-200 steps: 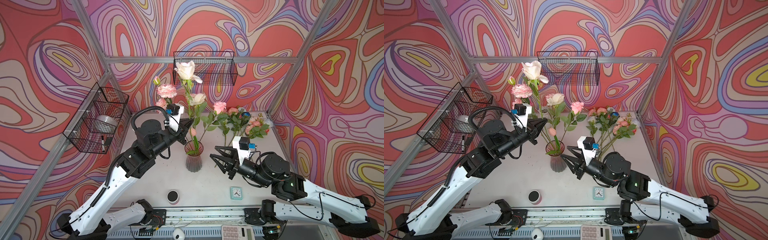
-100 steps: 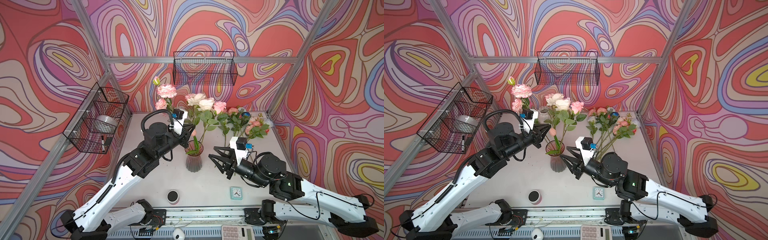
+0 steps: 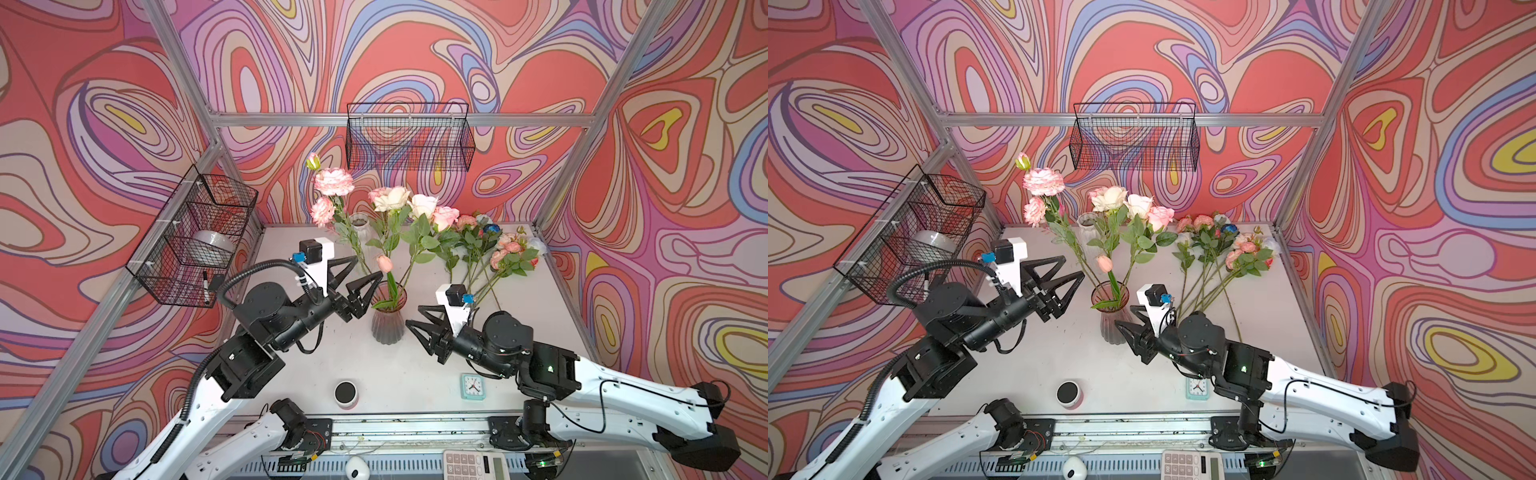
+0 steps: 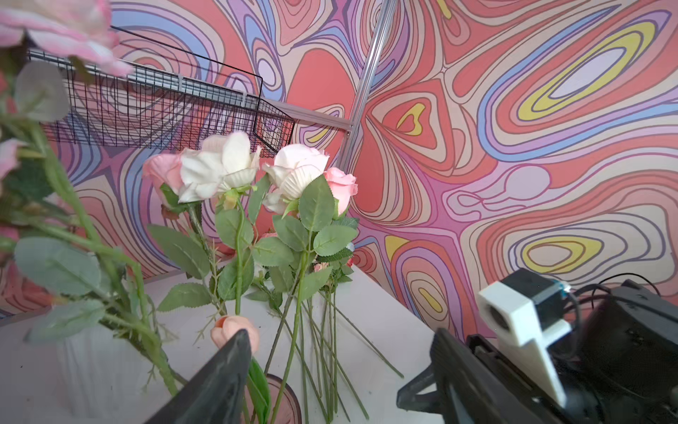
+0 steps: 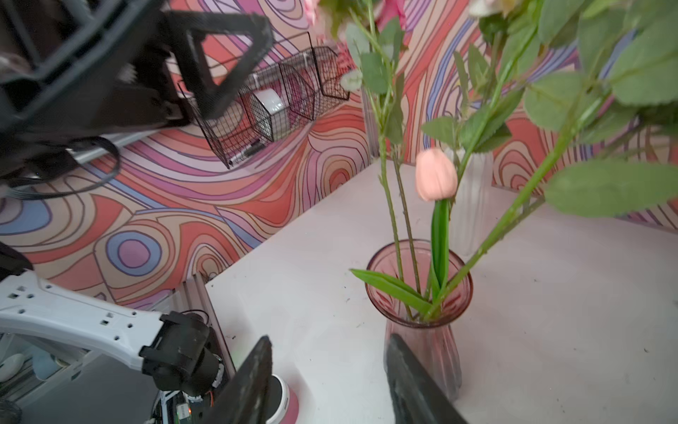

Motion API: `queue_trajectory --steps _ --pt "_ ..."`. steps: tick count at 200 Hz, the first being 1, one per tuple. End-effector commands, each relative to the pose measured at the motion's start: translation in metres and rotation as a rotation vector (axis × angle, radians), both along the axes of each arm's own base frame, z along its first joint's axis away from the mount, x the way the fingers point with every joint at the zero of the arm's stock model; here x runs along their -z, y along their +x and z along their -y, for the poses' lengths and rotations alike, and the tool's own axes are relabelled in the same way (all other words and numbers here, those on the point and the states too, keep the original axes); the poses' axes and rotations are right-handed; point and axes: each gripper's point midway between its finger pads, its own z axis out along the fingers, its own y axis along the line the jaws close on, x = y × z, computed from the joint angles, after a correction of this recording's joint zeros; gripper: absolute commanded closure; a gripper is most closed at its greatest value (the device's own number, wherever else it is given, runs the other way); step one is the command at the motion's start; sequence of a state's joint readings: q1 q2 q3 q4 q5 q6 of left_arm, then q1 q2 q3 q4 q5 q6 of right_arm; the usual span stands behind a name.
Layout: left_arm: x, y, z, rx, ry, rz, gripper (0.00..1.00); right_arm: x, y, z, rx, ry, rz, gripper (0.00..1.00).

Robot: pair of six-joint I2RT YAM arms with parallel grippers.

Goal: Arrange the flowers into the vase
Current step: 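Open the left gripper and draw it back while the right gripper moves to the pile, then close the right gripper on a pink spray rose stem in the pile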

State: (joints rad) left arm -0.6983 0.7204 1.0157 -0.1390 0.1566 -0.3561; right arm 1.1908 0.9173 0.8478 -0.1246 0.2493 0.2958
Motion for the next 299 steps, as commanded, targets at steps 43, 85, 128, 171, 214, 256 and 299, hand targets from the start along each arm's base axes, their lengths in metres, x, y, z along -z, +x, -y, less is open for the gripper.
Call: queue_trajectory --steps 43,85,128,171,214,256,299 --pt "0.106 -0.001 -0.040 -0.168 -0.103 -0.226 0.14 0.103 0.051 0.037 0.292 -0.112 -0.230 0.47" --pt "0.152 -0.004 -0.053 -0.226 -0.101 -0.313 0.11 0.152 0.106 0.082 0.466 -0.112 -0.408 0.50" --pt "0.184 -0.006 -0.052 -0.225 -0.072 -0.391 0.08 0.178 0.168 0.161 0.751 -0.101 -0.572 0.48" --pt "0.183 -0.010 -0.052 -0.208 -0.089 -0.392 0.04 0.210 0.215 0.236 0.965 -0.085 -0.691 0.54" --pt "0.187 -0.012 -0.050 -0.194 -0.090 -0.405 0.05 0.225 0.254 0.284 1.113 -0.316 -0.685 0.55" --pt "0.189 -0.012 -0.051 -0.198 -0.090 -0.401 0.06 0.247 0.282 0.297 1.127 -0.557 -0.716 0.58" --pt "0.188 -0.013 -0.051 -0.196 -0.085 -0.399 0.06 0.266 0.297 0.308 1.153 -0.699 -0.727 0.60"
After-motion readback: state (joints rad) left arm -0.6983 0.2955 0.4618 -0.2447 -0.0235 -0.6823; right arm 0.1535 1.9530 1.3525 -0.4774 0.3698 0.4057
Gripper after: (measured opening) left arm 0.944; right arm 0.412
